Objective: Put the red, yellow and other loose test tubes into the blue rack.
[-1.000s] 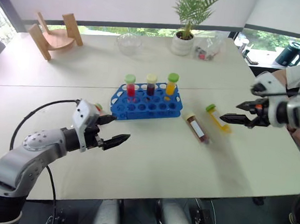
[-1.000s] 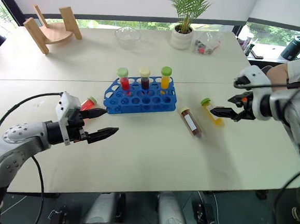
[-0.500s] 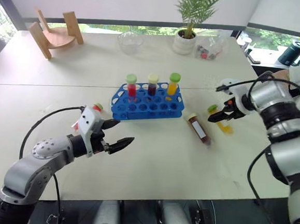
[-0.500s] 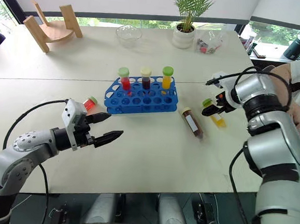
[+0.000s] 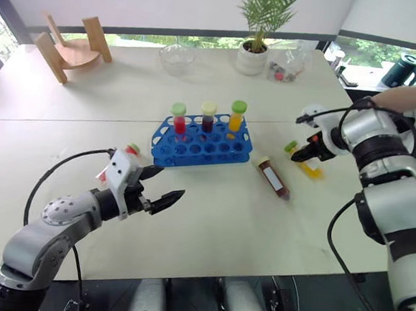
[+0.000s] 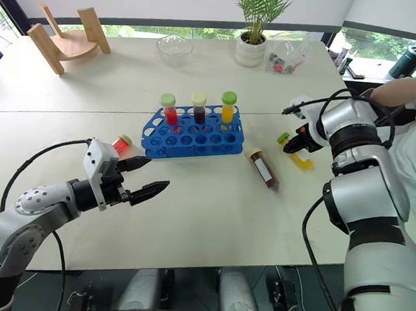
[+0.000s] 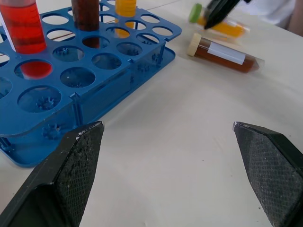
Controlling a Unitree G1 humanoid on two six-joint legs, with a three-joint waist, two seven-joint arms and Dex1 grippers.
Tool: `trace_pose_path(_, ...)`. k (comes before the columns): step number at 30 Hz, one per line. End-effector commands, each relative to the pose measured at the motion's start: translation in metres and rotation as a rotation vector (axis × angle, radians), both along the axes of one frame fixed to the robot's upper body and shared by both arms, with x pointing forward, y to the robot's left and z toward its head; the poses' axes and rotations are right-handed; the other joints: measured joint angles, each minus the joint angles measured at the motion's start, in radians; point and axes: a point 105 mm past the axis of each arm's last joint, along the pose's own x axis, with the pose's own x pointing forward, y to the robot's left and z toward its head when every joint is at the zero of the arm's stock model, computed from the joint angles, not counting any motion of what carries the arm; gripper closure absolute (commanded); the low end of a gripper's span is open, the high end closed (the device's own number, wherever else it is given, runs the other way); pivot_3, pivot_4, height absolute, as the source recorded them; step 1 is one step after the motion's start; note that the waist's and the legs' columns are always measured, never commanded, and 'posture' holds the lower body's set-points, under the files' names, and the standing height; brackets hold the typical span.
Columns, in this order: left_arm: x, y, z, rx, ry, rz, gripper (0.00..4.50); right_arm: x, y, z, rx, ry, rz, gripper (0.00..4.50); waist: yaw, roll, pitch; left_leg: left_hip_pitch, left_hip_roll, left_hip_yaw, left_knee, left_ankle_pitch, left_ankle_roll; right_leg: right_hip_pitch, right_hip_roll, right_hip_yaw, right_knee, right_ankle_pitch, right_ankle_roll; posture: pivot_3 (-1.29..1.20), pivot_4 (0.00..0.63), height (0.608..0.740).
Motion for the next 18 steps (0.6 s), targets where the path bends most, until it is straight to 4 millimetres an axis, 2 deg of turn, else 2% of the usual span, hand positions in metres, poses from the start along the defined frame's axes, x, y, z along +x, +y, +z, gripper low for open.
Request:
trace_pose_path(1,0.003,0.004,0.013,0.009,-0.064,0.004,0.00,-0.013,0.036,0.077,0.256,-0.310,0.127,3.67,0.000,0.000,0.000,0.000,0.000,0.000,-0.001,0.000,0.000,0.000,0.000,0.000,0.000,0.000,0.000,0.00,0.150,0.740)
trace_pose_path(3,0.005,0.004,0.014,0.015,-0.066,-0.002,0.00,-0.026,0.050,0.090,0.372,-0.456,0.161,3.67,0.002,-0.002,-0.001,0.000,0.000,-0.003,-0.001,0.000,0.000,0.000,0.001,-0.002,0.000,-0.001,-0.001,0.00,0.150,0.740)
trace_pose_path(6,0.007,0.004,0.016,0.021,-0.067,-0.018,0.00,-0.044,0.069,0.094,0.618,-0.687,0.136,3.67,0.000,-0.004,-0.003,0.000,0.000,-0.006,-0.001,0.000,0.000,0.002,0.001,-0.004,0.000,-0.001,-0.001,0.00,0.150,0.740)
trace_pose_path(10,0.012,0.006,0.021,0.032,-0.066,-0.044,0.00,-0.061,0.094,0.069,0.794,-0.882,0.144,3.67,-0.001,-0.003,-0.002,0.000,0.000,-0.006,0.000,0.000,-0.001,0.002,0.000,-0.004,0.001,0.000,0.000,0.00,0.150,0.740)
trace_pose_path(14,0.014,0.007,0.024,0.046,-0.067,-0.060,0.00,-0.054,0.107,0.034,0.830,-0.906,0.129,3.67,-0.008,-0.003,-0.002,0.000,-0.001,-0.004,0.001,0.001,-0.002,0.003,0.000,-0.003,0.001,0.000,0.001,0.00,0.150,0.740)
trace_pose_path(18,0.014,0.008,0.027,0.055,-0.069,-0.066,0.00,-0.047,0.117,0.016,0.818,-0.921,0.136,3.67,-0.010,-0.003,-0.002,0.001,0.000,-0.004,0.000,0.001,-0.002,0.003,0.000,-0.003,0.001,0.000,0.001,0.00,0.150,0.740)
